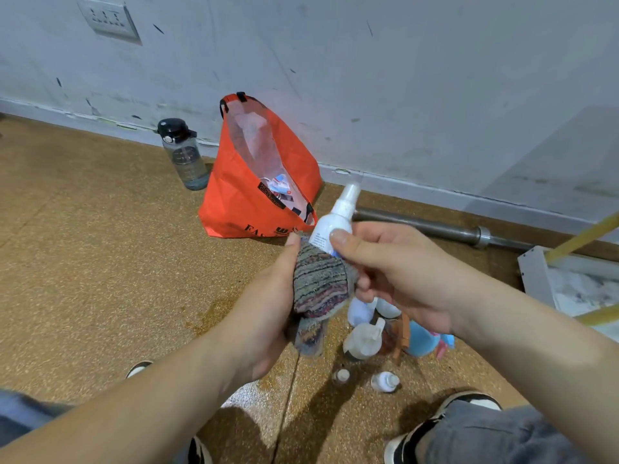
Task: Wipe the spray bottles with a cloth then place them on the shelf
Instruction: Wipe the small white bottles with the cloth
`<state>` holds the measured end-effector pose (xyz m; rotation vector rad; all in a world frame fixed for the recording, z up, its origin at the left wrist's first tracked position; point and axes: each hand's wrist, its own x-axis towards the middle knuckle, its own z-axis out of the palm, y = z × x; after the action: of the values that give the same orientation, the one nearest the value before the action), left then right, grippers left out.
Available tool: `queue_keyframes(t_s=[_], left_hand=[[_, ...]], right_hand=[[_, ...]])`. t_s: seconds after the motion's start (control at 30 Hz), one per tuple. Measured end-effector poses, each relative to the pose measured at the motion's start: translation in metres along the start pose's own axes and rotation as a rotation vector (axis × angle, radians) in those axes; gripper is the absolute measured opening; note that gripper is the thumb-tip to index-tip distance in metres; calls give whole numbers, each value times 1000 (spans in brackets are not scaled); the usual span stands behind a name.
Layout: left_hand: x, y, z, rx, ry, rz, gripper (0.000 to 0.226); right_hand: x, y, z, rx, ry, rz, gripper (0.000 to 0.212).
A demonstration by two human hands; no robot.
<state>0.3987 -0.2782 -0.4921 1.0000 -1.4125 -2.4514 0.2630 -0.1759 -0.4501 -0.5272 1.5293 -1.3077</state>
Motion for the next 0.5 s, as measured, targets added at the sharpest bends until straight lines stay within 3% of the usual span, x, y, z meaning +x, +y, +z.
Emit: queue_keyframes(t_s=[0.07, 0.23, 0.37, 0.5], left_hand=[[0, -1, -1, 72, 51, 72, 62], [-4, -10, -5, 361, 155, 311, 46], [0, -6, -11, 386, 241, 471, 43], [-2, 2, -12, 565, 223, 669, 37]], right_hand=[[0, 5, 3, 22, -27, 21, 44], [-1, 9, 7, -191, 52, -148, 33], [0, 15, 8, -291, 102, -146, 26], [1, 19, 8, -375, 132, -148, 19]])
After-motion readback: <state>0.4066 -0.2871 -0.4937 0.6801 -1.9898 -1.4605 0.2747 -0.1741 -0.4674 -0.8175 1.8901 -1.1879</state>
